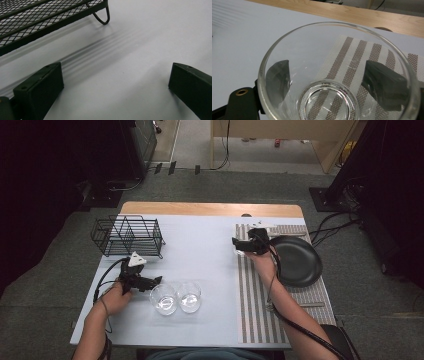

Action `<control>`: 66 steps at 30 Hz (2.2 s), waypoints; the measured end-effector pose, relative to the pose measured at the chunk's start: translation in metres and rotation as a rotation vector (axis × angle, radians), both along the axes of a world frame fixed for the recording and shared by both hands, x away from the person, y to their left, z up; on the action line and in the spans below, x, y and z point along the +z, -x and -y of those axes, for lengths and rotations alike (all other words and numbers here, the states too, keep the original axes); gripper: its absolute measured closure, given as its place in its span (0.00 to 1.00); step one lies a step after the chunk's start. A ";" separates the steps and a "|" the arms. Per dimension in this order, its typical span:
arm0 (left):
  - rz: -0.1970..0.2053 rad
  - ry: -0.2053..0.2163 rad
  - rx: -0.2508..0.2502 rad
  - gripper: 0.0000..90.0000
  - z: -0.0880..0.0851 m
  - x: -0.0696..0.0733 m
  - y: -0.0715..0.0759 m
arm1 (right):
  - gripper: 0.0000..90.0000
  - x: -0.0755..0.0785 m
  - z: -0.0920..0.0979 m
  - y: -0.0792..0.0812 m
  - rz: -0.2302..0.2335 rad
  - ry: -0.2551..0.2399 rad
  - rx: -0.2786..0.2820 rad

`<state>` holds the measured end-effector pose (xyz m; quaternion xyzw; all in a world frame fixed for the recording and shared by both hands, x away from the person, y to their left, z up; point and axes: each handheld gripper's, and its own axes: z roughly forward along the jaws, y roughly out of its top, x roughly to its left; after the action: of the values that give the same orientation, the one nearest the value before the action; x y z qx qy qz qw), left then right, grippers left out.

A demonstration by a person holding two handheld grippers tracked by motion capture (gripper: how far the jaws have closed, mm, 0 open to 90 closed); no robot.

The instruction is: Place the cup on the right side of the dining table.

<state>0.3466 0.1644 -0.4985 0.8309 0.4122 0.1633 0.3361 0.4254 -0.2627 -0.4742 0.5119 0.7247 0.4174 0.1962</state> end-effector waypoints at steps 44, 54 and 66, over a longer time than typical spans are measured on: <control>0.000 -0.001 0.000 0.00 0.000 0.000 0.000 | 0.19 -0.002 -0.005 0.003 -0.002 0.028 -0.071; 0.000 0.000 0.000 0.00 0.000 0.000 0.000 | 0.19 0.000 -0.006 0.004 0.005 0.023 -0.075; 0.000 0.000 0.000 0.00 0.000 0.000 0.000 | 0.18 0.009 -0.005 0.005 0.029 0.027 -0.073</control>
<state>0.3466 0.1644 -0.4984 0.8310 0.4121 0.1635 0.3360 0.4204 -0.2575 -0.4649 0.5294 0.7081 0.4075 0.2285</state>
